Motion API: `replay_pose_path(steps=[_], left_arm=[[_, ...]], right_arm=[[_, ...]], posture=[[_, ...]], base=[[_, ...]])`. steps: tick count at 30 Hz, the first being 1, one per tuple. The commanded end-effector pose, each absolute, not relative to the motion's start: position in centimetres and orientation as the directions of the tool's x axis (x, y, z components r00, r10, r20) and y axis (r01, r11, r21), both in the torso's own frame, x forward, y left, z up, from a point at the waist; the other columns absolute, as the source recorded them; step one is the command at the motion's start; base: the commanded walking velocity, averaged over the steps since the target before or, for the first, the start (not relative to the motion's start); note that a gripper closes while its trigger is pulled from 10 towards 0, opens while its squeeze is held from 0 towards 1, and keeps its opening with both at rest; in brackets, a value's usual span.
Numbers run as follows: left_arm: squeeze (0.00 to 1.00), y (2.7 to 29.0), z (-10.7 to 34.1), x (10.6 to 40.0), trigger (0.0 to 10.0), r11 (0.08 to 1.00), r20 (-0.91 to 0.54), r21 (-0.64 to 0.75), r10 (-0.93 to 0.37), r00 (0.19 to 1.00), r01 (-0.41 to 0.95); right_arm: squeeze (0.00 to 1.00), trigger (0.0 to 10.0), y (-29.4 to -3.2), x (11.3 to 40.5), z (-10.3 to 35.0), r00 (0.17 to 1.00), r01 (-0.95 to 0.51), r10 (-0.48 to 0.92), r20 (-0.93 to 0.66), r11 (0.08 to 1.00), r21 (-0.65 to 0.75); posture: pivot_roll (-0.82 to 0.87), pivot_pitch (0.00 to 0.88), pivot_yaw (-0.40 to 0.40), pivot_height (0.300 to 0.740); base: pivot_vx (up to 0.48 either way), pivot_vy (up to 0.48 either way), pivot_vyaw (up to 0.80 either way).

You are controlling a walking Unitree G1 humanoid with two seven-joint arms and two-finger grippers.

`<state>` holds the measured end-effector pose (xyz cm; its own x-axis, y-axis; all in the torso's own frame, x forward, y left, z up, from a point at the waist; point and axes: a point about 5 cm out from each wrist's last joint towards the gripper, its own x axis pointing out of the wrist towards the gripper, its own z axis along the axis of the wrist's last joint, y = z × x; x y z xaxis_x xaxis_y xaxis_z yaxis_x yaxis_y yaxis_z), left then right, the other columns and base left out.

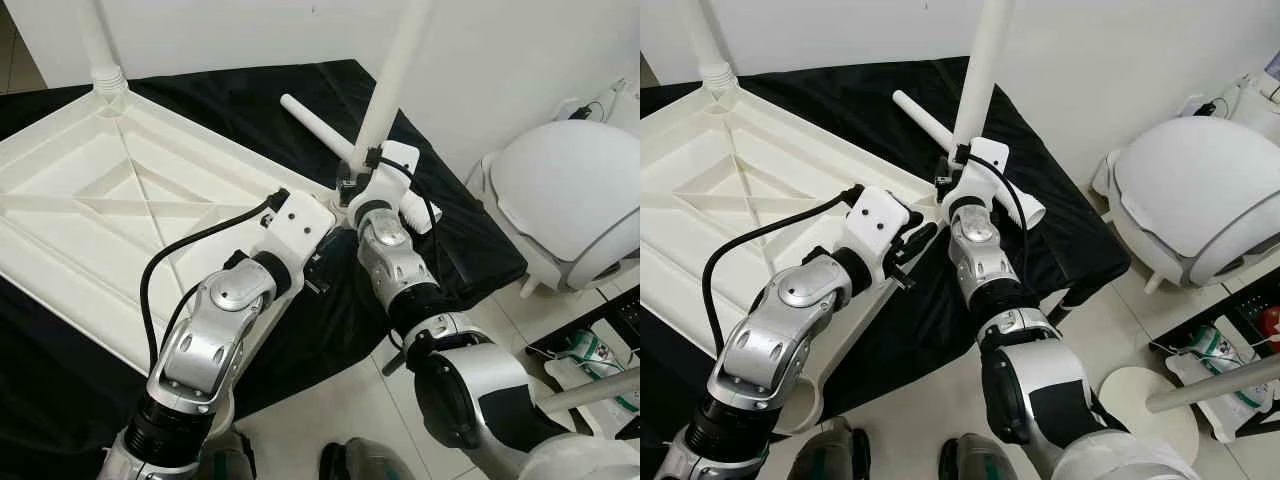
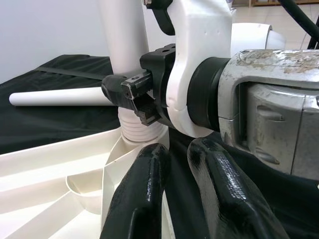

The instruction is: Building children table

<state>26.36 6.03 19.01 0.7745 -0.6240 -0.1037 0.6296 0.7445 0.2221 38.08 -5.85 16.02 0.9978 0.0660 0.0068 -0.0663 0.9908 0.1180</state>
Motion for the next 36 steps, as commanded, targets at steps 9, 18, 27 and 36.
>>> replay_pose_path(steps=[9,18,27,36], left_arm=[[0.0,5.7,18.9,26.2,10.0,0.753,-0.094,0.218,-0.616,0.782,0.62],[0.0,5.7,18.9,26.2,10.0,0.754,-0.091,0.218,-0.617,0.782,0.62],[0.0,5.6,19.0,26.3,10.0,0.756,-0.087,0.214,-0.615,0.783,0.618],[0.0,5.6,19.2,26.4,10.0,0.756,-0.083,0.215,-0.617,0.783,0.618]], right_arm=[[0.0,10.0,-5.6,37.7,14.6,0.996,-0.039,0.047,-0.081,0.995,0.095],[1.0,10.0,-7.0,38.2,15.8,0.992,-0.128,0.128,0.007,0.984,0.125],[1.0,10.0,-9.5,39.1,17.2,0.944,-0.328,0.325,0.064,0.943,0.053],[0.0,10.0,-11.5,39.1,16.5,0.86,-0.511,0.511,-0.008,0.859,-0.037]], posture=[[0.03,0.006,-0.085,0.74],[0.03,0.005,-0.087,0.74],[0.03,0.008,-0.088,0.74],[0.02,0.02,-0.077,0.74]], base=[[0.0,0.0,0.0],[0.0,0.0,0.0],[0.0,0.0,0.0],[0.0,0.0,0.0]])
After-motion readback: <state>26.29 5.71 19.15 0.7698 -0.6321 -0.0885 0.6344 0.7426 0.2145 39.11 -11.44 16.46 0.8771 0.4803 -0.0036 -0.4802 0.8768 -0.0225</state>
